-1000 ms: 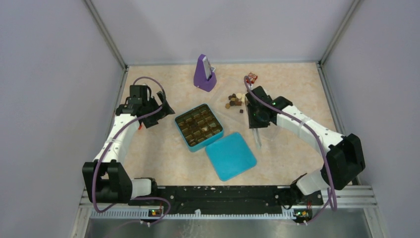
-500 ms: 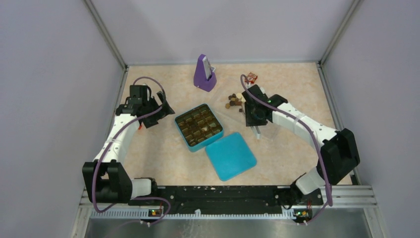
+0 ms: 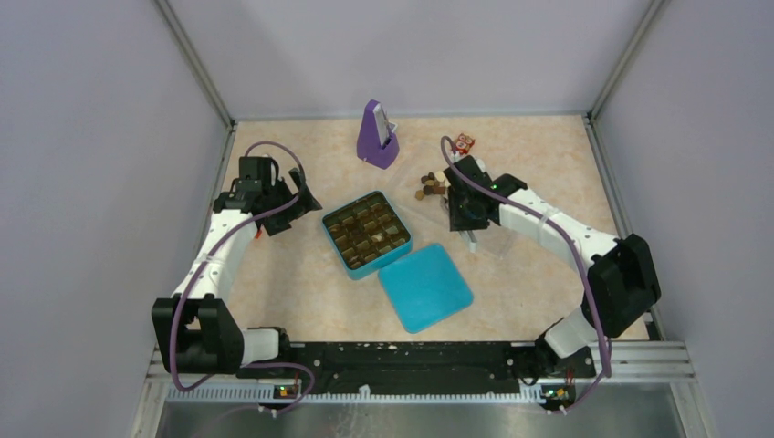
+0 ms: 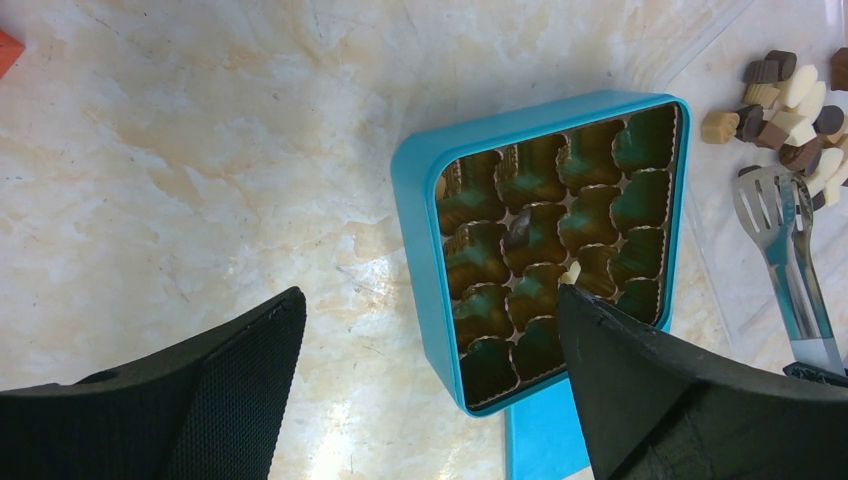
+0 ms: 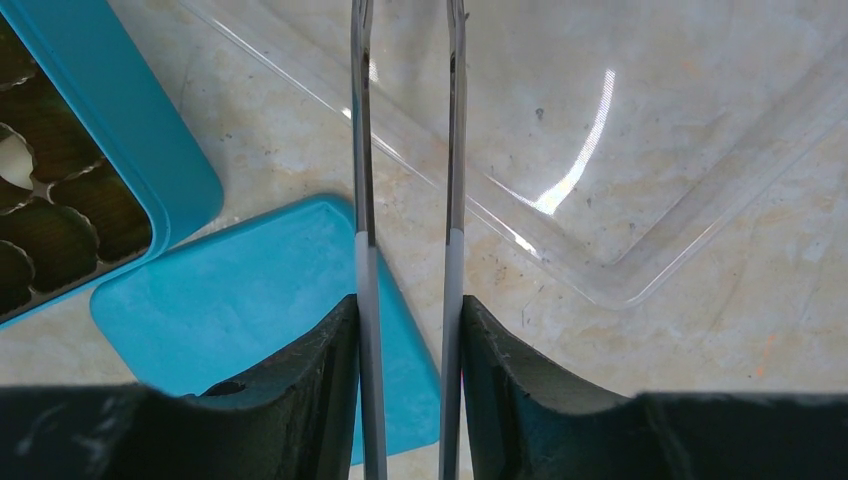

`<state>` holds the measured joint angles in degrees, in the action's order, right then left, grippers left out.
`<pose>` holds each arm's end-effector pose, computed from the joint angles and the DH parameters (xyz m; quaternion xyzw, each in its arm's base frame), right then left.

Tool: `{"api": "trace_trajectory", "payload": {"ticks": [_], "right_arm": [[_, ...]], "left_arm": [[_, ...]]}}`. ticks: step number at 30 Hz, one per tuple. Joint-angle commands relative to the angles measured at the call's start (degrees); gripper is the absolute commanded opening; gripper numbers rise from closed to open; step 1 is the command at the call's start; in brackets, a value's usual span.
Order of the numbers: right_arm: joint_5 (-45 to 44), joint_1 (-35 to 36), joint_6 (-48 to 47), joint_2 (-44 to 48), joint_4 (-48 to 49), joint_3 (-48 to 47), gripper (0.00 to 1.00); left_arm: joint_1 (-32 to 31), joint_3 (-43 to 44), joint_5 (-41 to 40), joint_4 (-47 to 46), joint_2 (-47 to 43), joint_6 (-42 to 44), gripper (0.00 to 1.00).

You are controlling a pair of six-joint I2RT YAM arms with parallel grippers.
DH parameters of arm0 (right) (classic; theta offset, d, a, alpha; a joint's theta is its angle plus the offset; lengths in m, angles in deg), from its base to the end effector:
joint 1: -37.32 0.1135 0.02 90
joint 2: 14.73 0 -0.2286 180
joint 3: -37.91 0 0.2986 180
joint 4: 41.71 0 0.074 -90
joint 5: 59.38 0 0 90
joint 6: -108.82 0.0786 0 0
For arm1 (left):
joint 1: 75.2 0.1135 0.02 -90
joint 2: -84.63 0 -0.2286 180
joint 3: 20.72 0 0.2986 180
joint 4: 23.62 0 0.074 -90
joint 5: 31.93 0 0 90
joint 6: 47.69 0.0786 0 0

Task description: Pack the chocolate

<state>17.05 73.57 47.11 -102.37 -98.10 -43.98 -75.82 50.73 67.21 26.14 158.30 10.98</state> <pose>0.3157 0.2086 0.1790 -0.0385 0.9634 0.0307 0.2634 0.3473 -0.0162 0.2019 -0.2245 0.9157 -0.1618 0.2914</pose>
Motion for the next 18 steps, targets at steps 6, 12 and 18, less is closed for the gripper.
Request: {"api": "trace_trajectory", "payload": {"ticks": [6,12,18], "right_arm": [[0.16,0.71,0.35,-1.73,3.85,-1.53,0.37],[-0.39,0.75,0.53,-1.04,4.05,-1.03,0.32],[-2.29,0.75,0.11,-2.01,3.52,-0.47,0.3]], "left_arm": [[0.25,-0.34,-0.54,-0.82,-1.61,0.75,0.99],[0.26,-0.53,-0.46,-0.9,-1.73,0.75,0.99],[0.19,-0.35,-0.19,-1.0,-1.74,0.66,0.99]]}}
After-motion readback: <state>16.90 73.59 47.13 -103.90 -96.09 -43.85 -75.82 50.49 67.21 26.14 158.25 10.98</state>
